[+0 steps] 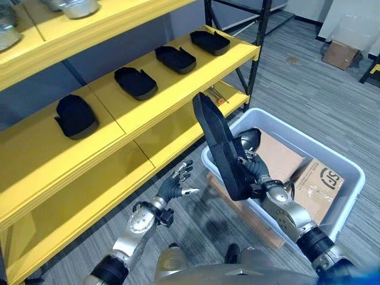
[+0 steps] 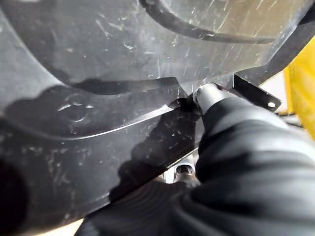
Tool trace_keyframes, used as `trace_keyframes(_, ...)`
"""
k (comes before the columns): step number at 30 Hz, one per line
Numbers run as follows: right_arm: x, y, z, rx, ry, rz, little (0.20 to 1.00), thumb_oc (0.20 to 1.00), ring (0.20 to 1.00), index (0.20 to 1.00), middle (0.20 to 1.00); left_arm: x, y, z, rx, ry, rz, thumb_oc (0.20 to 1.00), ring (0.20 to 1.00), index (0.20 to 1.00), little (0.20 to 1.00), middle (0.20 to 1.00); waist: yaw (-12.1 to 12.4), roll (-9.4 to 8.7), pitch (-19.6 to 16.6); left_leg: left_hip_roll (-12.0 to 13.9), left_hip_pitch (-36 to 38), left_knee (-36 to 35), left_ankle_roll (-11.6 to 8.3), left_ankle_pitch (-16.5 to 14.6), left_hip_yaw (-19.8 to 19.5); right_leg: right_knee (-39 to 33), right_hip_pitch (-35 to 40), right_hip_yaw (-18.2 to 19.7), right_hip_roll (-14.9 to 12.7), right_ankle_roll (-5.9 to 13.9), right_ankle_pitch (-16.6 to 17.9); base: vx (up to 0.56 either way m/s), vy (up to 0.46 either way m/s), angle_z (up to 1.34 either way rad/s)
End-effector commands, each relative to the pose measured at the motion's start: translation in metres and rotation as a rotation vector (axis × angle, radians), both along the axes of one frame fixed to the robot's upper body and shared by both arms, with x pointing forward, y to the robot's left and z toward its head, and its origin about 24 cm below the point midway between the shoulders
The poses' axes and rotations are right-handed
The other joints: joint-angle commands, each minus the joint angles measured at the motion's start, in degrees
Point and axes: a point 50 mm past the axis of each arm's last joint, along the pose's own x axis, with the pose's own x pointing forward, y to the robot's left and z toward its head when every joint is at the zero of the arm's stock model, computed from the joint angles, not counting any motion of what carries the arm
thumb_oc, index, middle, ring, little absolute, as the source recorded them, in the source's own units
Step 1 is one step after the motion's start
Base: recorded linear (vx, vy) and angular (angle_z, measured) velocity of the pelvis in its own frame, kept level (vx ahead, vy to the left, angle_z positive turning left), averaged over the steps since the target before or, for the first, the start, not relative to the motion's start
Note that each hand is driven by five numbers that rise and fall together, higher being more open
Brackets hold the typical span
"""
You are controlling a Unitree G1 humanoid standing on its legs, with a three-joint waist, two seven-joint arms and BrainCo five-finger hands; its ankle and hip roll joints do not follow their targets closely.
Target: Move parts from the plastic box to the shelf.
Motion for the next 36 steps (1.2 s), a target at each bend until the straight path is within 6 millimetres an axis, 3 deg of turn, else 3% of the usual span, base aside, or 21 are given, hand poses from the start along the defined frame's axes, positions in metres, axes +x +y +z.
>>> trace_keyframes(1, 0.019, 0.016, 0.038, 0.083, -0.154, 0.066, 0.200, 0.200, 0.200, 0.200, 0.200, -0.003, -0.002, 0.012, -0.039, -0.077, 0.093, 1.000, 1.000, 1.000, 1.000, 1.000, -0.3, 0.90, -1.5, -1.3, 0.6, -4.2, -0.73, 6.7, -1.1, -4.6, 2.4, 6.3, 3.3, 2.67, 5.4, -0.01, 0.297, 0.14)
trace_keyframes(5, 0.013, 0.014, 0.035, 0.072, -0.124, 0.097, 0.200, 0.200, 0.200, 0.200, 0.200, -0.008, 0.002, 0.008, -0.023, -0.045, 0.140, 1.000, 1.000, 1.000, 1.000, 1.000, 0.3, 3.49, -2.0, -3.9, 0.4, -7.5, -0.71, 6.2, -2.4, -4.7, 3.2, 5.8, 1.5, 3.18, 5.1, -0.05, 0.514, 0.37)
trace_keyframes(10, 0.009, 0.016, 0.033, 0.080, -0.115, 0.125, 0.200, 0.200, 0.200, 0.200, 0.200, -0.013, 0.003, 0.008, -0.029, -0.041, 0.128, 1.000, 1.000, 1.000, 1.000, 1.000, 1.2, 4.66, -2.9, -7.0, 2.0, -12.1, 0.20, 3.3, -3.4, -6.4, 3.9, 5.7, 0.0, 4.83, 6.6, -0.06, 0.374, 0.62)
trace_keyframes(18, 0.009, 0.048, 0.039, 0.111, -0.131, 0.186, 0.200, 0.200, 0.200, 0.200, 0.200, -0.019, 0.008, 0.014, 0.009, -0.085, 0.130, 1.000, 1.000, 1.000, 1.000, 1.000, 6.6, 3.89, -3.9, -12.0, 3.6, -17.5, 3.73, 1.5, -5.5, -9.7, 4.6, 2.4, -3.6, 9.66, 11.4, -0.13, 0.339, 0.36)
trace_keyframes(23, 0.012, 0.058, 0.046, 0.150, -0.129, 0.220, 0.200, 0.200, 0.200, 0.200, 0.200, -0.020, 0.005, 0.014, 0.005, -0.088, 0.090, 1.000, 1.000, 1.000, 1.000, 1.000, 8.9, 3.17, -3.7, -13.4, 3.3, -18.1, 4.85, 1.5, -5.7, -10.4, 4.5, 0.1, -5.3, 10.94, 14.0, -0.12, 0.188, 0.23)
trace_keyframes(26, 0.014, 0.066, 0.050, 0.164, -0.117, 0.235, 0.200, 0.200, 0.200, 0.200, 0.200, -0.018, 0.002, 0.014, 0.012, -0.089, 0.066, 1.000, 1.000, 1.000, 1.000, 1.000, 11.0, 2.47, -3.5, -14.5, 3.7, -18.6, 5.55, 0.4, -4.9, -5.6, 3.9, -2.1, -7.8, 12.42, 14.9, -0.05, 0.214, 0.18)
trace_keyframes(27, 0.015, 0.066, 0.051, 0.162, -0.116, 0.231, 0.200, 0.200, 0.200, 0.200, 0.200, -0.016, 0.002, 0.014, 0.020, -0.089, 0.060, 1.000, 1.000, 1.000, 1.000, 1.000, 11.0, 2.37, -3.4, -14.7, 3.4, -18.6, 5.84, 0.3, -5.3, -4.7, 3.5, -1.4, -7.3, 12.14, 14.2, -0.11, 0.100, 0.14)
trace_keyframes(29, 0.015, 0.065, 0.053, 0.159, -0.120, 0.223, 0.200, 0.200, 0.200, 0.200, 0.200, -0.013, -0.002, 0.013, 0.036, -0.083, 0.043, 1.000, 1.000, 1.000, 1.000, 1.000, 9.9, 2.06, -3.4, -15.4, 2.1, -18.5, 6.70, 1.1, -8.0, -4.9, 1.7, 2.1, -0.8, 9.63, 10.6, -0.08, 0.064, 0.37)
trace_keyframes(31, 0.013, 0.065, 0.053, 0.159, -0.108, 0.229, 0.200, 0.200, 0.200, 0.200, 0.200, -0.014, -0.003, 0.012, 0.042, -0.076, 0.044, 1.000, 1.000, 1.000, 1.000, 1.000, 10.0, 1.40, -3.3, -15.8, 2.5, -18.7, 6.15, 1.0, -7.9, -7.1, 2.9, 1.5, 2.9, 8.36, 9.2, 0.05, 0.009, 0.64)
trace_keyframes(34, 0.012, 0.066, 0.048, 0.160, -0.085, 0.242, 0.200, 0.200, 0.200, 0.200, 0.200, -0.016, -0.007, 0.008, 0.032, -0.063, 0.053, 1.000, 1.000, 1.000, 1.000, 1.000, 9.6, 0.37, -3.1, -17.6, 2.9, -18.4, 5.61, 0.8, -8.7, -12.6, 4.3, 3.8, 7.1, 7.19, 10.7, 0.07, 0.008, 0.10)
trace_keyframes(36, 0.010, 0.062, 0.044, 0.156, -0.083, 0.239, 0.200, 0.200, 0.200, 0.200, 0.200, -0.018, -0.011, 0.004, 0.025, -0.055, 0.036, 1.000, 1.000, 1.000, 1.000, 1.000, 8.1, -0.07, -3.4, -19.3, 2.5, -17.8, 5.90, 0.5, -11.3, -16.1, 4.0, 9.9, 9.3, 6.95, 12.9, 0.15, -0.007, 0.24)
